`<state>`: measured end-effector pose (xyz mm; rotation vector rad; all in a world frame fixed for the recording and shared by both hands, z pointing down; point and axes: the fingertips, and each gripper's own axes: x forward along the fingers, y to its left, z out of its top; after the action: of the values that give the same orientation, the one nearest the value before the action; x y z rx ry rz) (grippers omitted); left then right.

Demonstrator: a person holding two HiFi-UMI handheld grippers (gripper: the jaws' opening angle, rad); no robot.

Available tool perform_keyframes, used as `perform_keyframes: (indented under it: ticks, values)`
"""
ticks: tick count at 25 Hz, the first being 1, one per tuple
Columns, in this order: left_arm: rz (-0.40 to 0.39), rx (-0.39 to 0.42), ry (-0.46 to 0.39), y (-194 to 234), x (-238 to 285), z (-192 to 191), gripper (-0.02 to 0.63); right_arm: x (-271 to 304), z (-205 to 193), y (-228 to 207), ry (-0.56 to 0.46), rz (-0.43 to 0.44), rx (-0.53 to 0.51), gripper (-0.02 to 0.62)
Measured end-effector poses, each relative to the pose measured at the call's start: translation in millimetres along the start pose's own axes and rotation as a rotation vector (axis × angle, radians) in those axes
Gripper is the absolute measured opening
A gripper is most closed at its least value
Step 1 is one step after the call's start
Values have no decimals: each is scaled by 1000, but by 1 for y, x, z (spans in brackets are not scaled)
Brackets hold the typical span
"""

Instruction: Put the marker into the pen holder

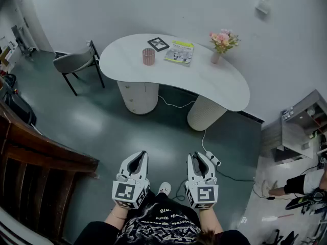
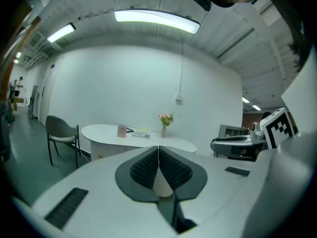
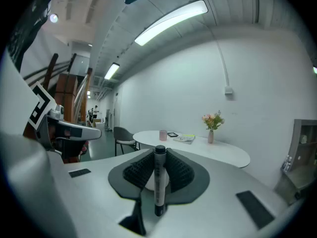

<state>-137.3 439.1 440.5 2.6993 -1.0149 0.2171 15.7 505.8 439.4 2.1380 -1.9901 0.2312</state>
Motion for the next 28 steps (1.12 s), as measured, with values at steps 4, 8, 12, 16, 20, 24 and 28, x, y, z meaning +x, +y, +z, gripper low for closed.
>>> perform_keyframes:
  ticks: [4, 8, 12, 16, 20, 24, 28]
  values:
    - [7, -25, -1, 19, 5, 3, 25, 12, 3, 6, -3, -9, -6, 97]
    - [-9, -17, 11, 29, 5, 1, 26, 18, 10, 21, -27, 25, 7, 97]
    - [-30, -17, 20, 41, 7, 0, 26, 31, 10, 32, -25, 38, 70, 98]
    - [-42, -30, 4, 56, 5, 7, 26, 38, 19, 48, -38, 33, 35, 98]
    - [-59, -34, 4, 72, 5, 7, 26, 50, 28, 58, -59, 14, 28, 98]
    - [-69, -41, 2, 86, 1, 5, 26, 55, 33, 64, -73, -17, 21, 98]
    - [-66, -37, -8, 94, 4, 8, 26, 66, 34, 62, -76, -18, 37, 98]
